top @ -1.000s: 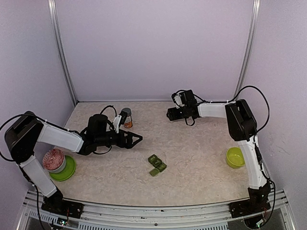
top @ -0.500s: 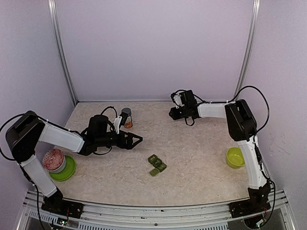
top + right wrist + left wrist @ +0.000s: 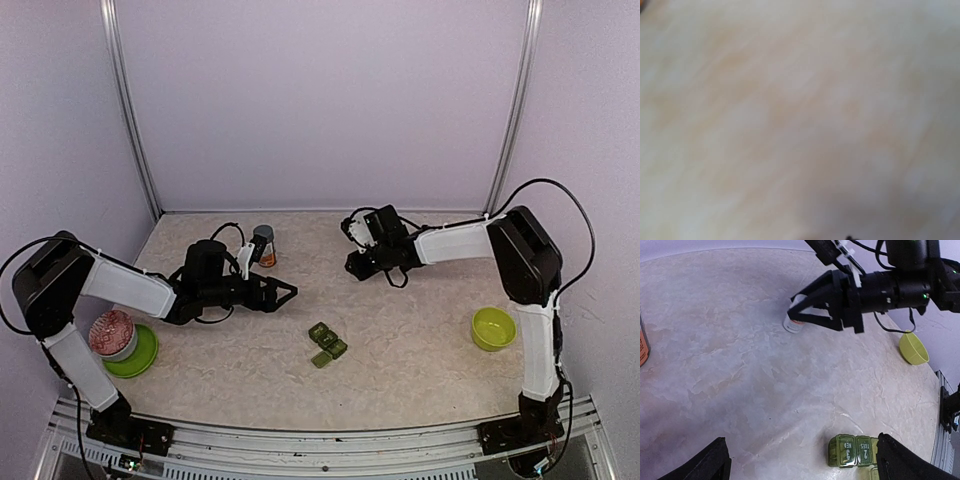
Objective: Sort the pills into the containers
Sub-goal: Pick up the pill bottle from the center of the board, then place the pill bottle at the center of the board.
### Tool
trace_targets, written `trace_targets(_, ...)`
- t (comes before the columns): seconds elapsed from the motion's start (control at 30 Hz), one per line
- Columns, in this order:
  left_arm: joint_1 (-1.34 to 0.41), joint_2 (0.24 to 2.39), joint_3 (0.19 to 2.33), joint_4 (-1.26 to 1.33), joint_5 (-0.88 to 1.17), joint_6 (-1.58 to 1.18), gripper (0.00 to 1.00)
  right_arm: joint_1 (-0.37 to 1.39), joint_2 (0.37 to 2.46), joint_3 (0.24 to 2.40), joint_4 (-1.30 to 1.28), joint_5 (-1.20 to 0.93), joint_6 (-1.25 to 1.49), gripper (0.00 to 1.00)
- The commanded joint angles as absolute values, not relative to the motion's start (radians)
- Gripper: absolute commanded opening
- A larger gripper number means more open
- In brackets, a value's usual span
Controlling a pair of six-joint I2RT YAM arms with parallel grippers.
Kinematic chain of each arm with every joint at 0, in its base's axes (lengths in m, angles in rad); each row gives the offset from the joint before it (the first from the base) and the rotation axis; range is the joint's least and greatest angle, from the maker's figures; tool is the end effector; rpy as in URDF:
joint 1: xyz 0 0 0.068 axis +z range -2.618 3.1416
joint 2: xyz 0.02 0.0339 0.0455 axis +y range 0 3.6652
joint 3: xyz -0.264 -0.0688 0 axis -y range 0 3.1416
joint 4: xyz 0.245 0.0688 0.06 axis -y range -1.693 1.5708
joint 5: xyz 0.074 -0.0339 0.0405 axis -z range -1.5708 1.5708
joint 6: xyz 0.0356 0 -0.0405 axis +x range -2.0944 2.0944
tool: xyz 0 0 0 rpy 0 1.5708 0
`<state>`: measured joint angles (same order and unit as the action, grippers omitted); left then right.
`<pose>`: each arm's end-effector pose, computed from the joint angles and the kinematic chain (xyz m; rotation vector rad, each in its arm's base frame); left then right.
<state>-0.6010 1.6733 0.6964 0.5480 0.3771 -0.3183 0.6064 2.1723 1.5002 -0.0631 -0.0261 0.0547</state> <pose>0.2658 -0.1981 0.1621 0.5468 2.0284 -0.9508 0.3937 0.2742 0.1521 -0.6487 2.2419 0.3651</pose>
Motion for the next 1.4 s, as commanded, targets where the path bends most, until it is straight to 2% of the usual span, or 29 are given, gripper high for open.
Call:
trace_targets(0.0,-0.599,1.670,0.715,0.554,0.376,-0.324,0.99,0.654,2.005,1.330,-0.058,-0.047,0.067,0.26)
trace_targets(0.3,-0.607,1.657,0.710,0.555,0.367,-0.319,0.99,0.738,1.823,1.076,0.028,-0.054,0.120,0.26)
trace_targets(0.7,-0.630,1.642,0.709,0.552,0.356,-0.296,0.99,0.762,1.798,0.950,0.124,-0.043,0.152,0.30)
trace_targets(0.73,-0.632,1.639,0.710,0.551,0.357,-0.292,0.99,0.763,1.797,0.945,0.127,-0.040,0.154,0.32)
trace_targets(0.93,-0.661,1.633,0.722,0.527,0.344,-0.250,0.99,0.764,1.748,0.917,0.142,-0.036,0.167,0.62)
trace_targets(1.37,-0.750,1.670,0.780,0.483,0.341,-0.148,0.99,0.762,1.521,0.843,0.072,0.032,0.172,0.95)
